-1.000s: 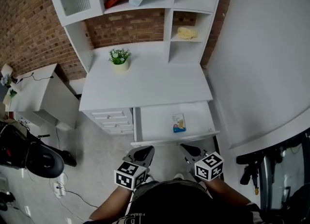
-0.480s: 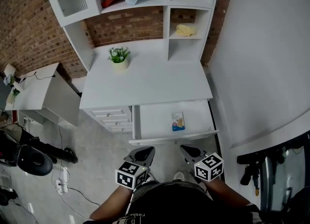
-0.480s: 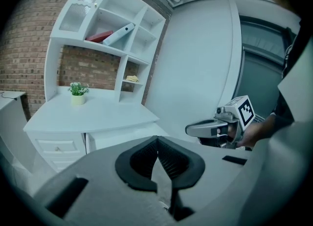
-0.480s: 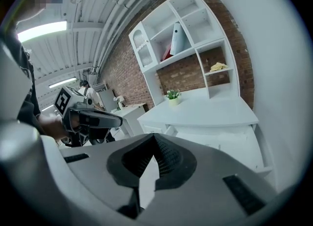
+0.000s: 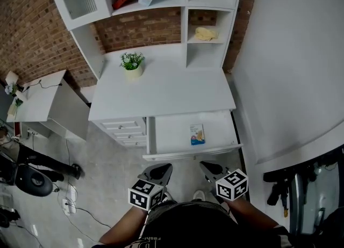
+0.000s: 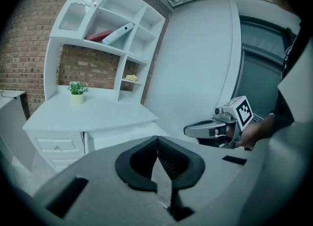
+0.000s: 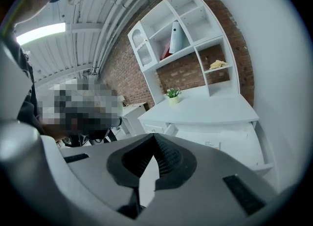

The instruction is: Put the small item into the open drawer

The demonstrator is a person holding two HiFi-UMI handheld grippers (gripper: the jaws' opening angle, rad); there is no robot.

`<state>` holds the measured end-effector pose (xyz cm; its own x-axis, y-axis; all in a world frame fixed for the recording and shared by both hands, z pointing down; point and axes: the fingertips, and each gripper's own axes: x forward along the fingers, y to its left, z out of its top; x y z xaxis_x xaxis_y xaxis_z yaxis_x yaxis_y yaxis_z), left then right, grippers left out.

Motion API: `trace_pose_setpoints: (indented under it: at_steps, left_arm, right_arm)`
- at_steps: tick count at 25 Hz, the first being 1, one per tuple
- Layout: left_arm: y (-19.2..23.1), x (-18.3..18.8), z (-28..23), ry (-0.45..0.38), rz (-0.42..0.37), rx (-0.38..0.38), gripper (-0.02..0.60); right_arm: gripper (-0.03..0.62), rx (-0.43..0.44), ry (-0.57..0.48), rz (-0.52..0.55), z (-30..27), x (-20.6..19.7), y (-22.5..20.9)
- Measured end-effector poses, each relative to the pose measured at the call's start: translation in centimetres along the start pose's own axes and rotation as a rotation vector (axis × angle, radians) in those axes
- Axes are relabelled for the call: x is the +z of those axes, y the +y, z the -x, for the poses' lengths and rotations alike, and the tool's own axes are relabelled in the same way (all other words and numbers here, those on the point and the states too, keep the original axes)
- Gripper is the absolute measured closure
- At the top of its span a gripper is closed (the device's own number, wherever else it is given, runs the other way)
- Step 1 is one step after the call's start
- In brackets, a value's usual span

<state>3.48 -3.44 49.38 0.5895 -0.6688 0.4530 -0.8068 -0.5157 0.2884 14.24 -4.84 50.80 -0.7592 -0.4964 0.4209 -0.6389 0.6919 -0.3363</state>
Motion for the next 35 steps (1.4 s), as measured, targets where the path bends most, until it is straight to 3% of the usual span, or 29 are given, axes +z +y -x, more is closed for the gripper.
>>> trace_pose_setpoints:
  at_steps: [35]
  left_arm:
    - [0.0,-0.4,1.2,-0.01,-0.016,0.005,0.566]
  right_arm:
    - [0.591,-0.001,0.002,-0.025,-0.3,-0.9,1.1]
